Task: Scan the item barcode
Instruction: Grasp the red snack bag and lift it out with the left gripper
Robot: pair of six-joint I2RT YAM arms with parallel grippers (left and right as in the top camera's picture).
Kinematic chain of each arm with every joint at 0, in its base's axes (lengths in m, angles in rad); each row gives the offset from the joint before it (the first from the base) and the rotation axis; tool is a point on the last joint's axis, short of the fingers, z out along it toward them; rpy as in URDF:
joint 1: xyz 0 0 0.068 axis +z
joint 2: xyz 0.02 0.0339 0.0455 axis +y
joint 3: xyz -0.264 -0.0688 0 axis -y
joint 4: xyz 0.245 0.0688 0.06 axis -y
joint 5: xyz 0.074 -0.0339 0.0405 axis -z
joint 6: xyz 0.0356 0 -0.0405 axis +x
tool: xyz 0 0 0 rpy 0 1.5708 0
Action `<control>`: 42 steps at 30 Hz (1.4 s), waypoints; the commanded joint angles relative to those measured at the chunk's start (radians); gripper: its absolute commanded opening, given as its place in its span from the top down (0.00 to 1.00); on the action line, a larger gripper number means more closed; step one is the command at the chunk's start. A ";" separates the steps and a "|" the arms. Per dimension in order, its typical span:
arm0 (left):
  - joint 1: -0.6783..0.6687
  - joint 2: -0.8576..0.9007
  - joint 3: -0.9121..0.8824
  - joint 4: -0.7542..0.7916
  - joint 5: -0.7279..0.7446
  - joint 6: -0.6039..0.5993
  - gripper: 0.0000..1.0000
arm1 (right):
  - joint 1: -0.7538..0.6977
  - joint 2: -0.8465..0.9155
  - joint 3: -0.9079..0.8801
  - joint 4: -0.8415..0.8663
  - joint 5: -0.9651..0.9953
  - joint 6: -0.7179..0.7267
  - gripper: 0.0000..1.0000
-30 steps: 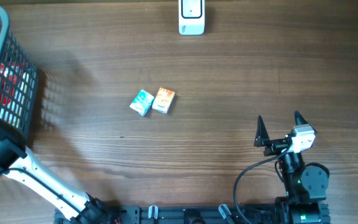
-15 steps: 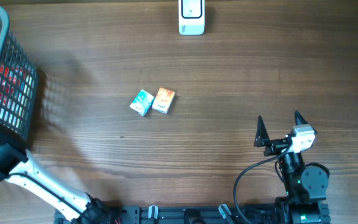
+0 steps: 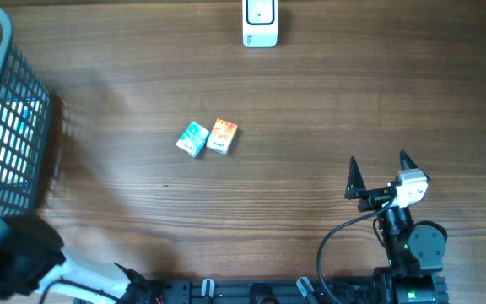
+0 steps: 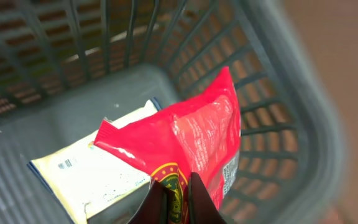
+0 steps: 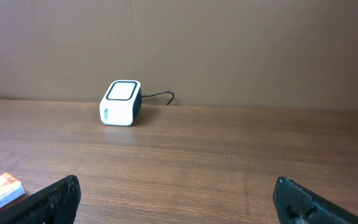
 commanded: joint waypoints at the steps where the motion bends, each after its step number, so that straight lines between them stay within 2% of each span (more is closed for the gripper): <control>1: 0.005 -0.130 0.000 -0.009 0.087 -0.024 0.96 | -0.001 -0.008 -0.002 0.002 0.010 0.013 0.00; 6: -0.007 -0.232 0.000 -0.081 0.383 -0.103 0.96 | -0.001 -0.008 -0.002 0.002 0.010 0.013 0.00; 8: -0.034 -0.244 0.000 -0.133 0.434 -0.098 0.96 | -0.001 -0.008 -0.002 0.002 0.010 0.012 0.00; 12: -0.108 -0.238 -0.001 -0.250 0.430 -0.087 0.96 | -0.001 -0.008 -0.002 0.002 0.010 0.013 0.00; 15: -0.185 -0.220 -0.001 -0.319 0.427 -0.028 0.96 | -0.001 -0.008 -0.002 0.002 0.010 0.012 0.00; 22: -0.353 -0.166 -0.036 -0.397 0.323 -0.012 0.96 | -0.001 -0.008 -0.002 0.002 0.010 0.013 0.00; 28: -0.468 -0.153 -0.267 -0.244 0.299 -0.016 0.96 | -0.001 -0.008 -0.002 0.002 0.010 0.013 0.00; 37: -0.549 -0.151 -0.743 0.195 0.299 -0.060 0.96 | -0.001 -0.008 -0.002 0.002 0.010 0.013 0.00; 42: -0.560 -0.151 -0.916 0.424 0.299 -0.108 0.96 | -0.001 -0.008 -0.002 0.002 0.010 0.013 0.00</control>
